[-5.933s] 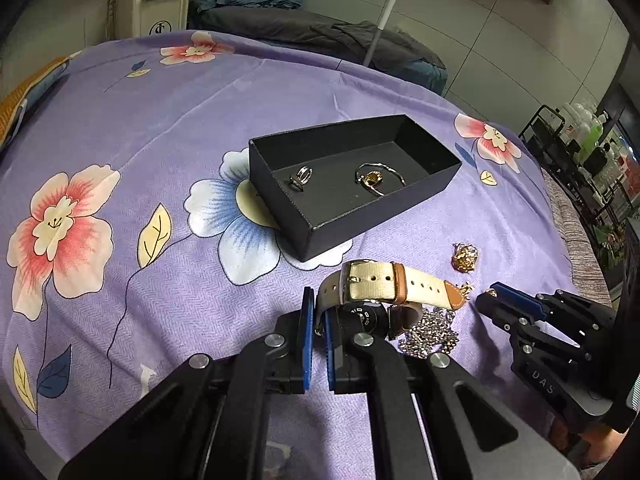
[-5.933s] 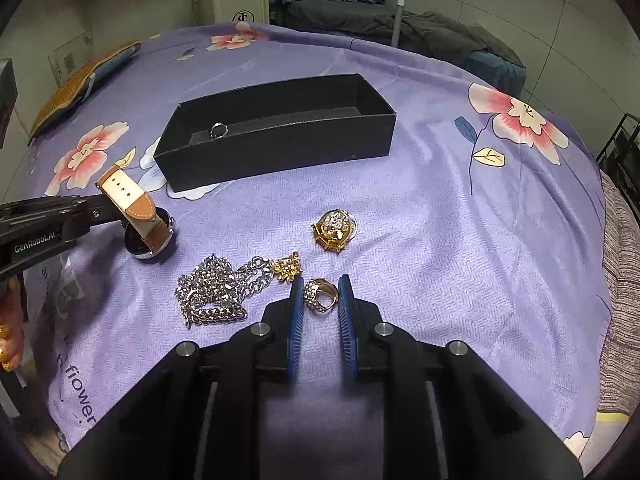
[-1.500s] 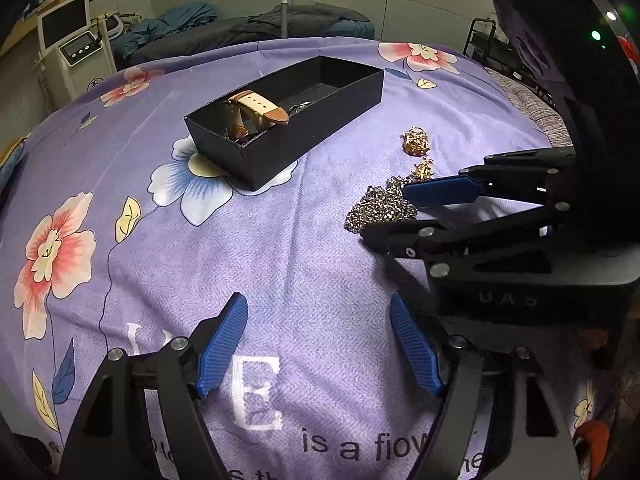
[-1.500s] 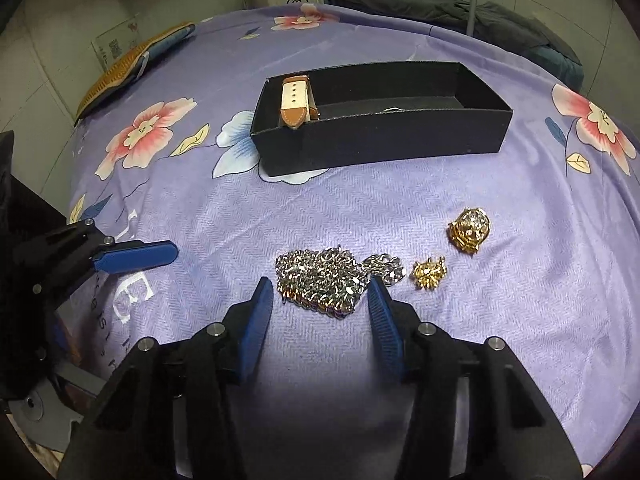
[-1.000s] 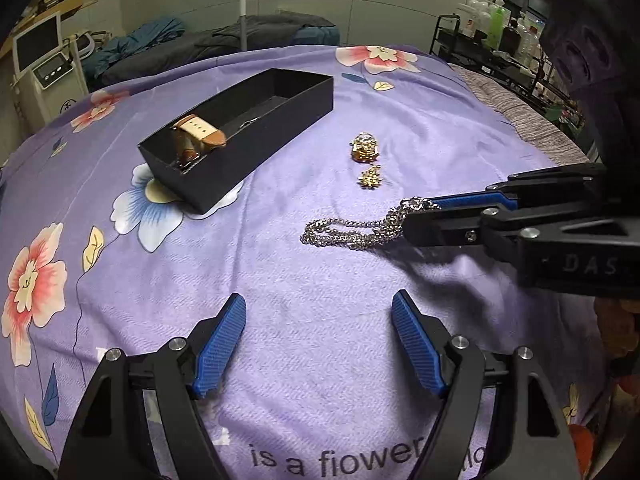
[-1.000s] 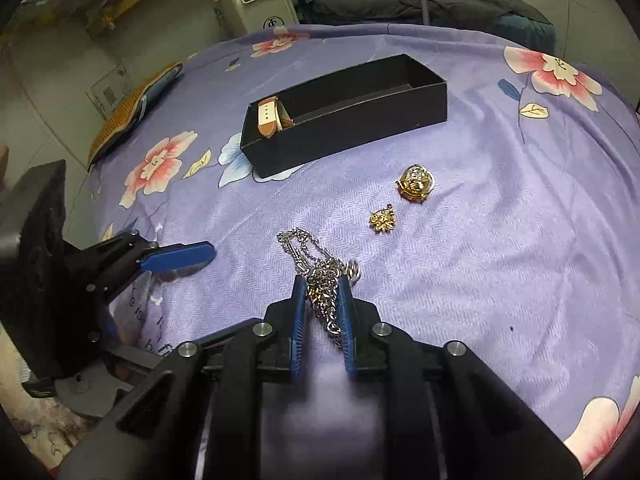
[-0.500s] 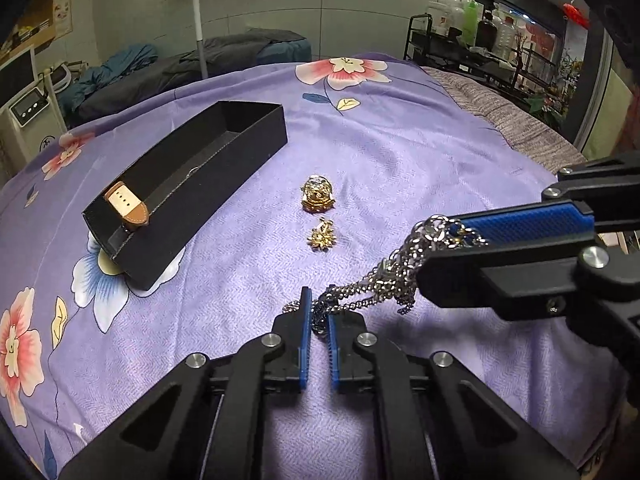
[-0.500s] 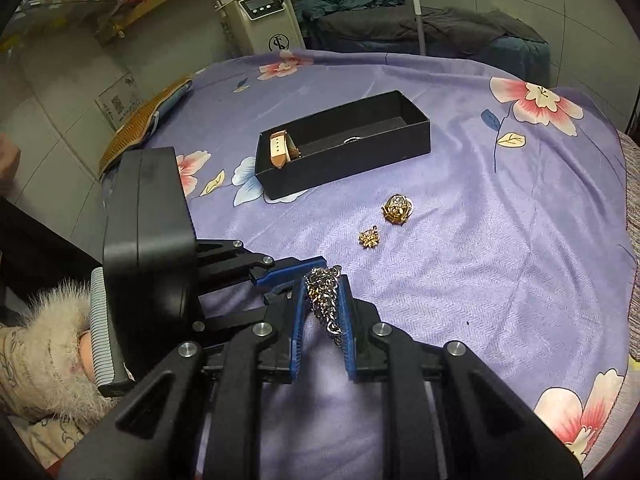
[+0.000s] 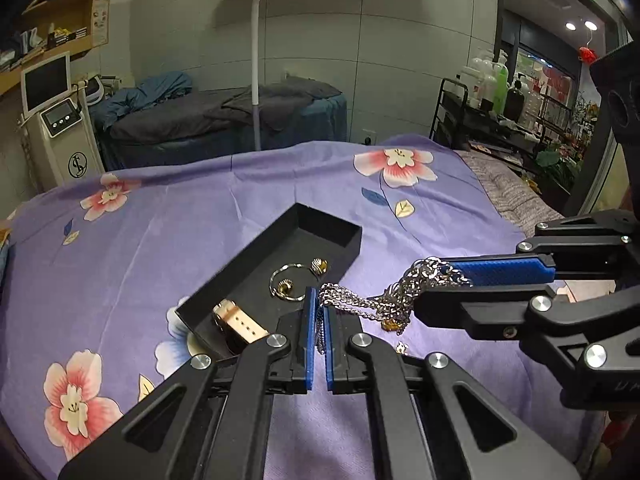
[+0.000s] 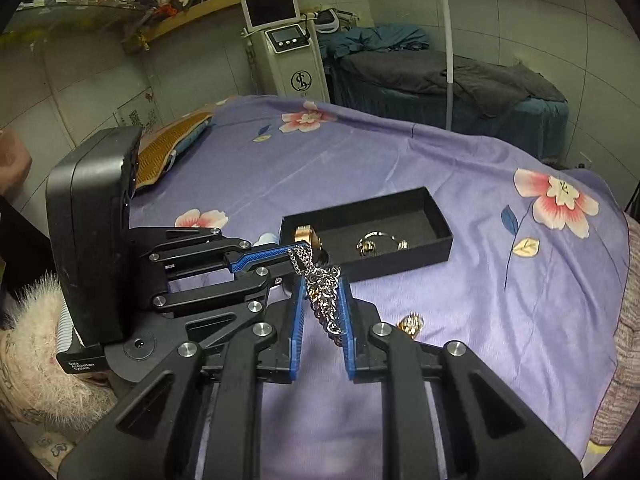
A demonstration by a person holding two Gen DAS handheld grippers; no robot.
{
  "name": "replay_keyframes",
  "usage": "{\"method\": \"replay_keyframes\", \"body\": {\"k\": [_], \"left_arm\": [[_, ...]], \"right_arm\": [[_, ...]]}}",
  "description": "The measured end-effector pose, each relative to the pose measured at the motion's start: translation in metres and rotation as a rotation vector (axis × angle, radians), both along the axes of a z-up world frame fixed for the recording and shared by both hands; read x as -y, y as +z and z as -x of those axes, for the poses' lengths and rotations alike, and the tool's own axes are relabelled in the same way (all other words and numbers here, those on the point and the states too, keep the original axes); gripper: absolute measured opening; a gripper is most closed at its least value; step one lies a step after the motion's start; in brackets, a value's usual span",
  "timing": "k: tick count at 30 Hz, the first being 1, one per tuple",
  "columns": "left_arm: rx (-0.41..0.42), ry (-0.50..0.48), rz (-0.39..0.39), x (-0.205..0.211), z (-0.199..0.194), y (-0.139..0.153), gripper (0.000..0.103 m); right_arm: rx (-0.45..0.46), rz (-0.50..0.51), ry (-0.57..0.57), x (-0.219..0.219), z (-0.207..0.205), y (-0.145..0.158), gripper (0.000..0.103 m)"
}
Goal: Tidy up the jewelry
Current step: 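Carry the chain into the black box and open the right tool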
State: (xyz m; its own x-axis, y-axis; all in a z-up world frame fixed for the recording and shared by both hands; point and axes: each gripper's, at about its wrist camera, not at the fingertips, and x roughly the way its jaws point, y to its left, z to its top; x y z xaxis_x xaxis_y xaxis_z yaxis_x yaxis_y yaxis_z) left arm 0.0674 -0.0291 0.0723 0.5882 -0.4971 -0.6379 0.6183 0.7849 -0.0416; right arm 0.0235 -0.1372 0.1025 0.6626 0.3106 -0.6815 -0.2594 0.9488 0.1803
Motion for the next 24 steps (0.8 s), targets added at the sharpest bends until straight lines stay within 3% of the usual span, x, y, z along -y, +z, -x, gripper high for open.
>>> {"method": "replay_keyframes", "body": {"k": [8,14,24], "left_arm": [[-0.022,0.006,-0.007,0.001,-0.049,0.013,0.004],[-0.077,0.026,-0.05,0.003,-0.073,-0.011,0.004],[-0.153,0.057,-0.092,0.001,-0.093,-0.046,0.004]], "right_arm": [[0.011,0.015,-0.019,-0.007,-0.059,0.015,0.017],[-0.059,0.025,-0.032,-0.01,-0.096,-0.012,0.017],[-0.168,-0.055,-0.069,-0.004,-0.123,-0.054,0.017]]}}
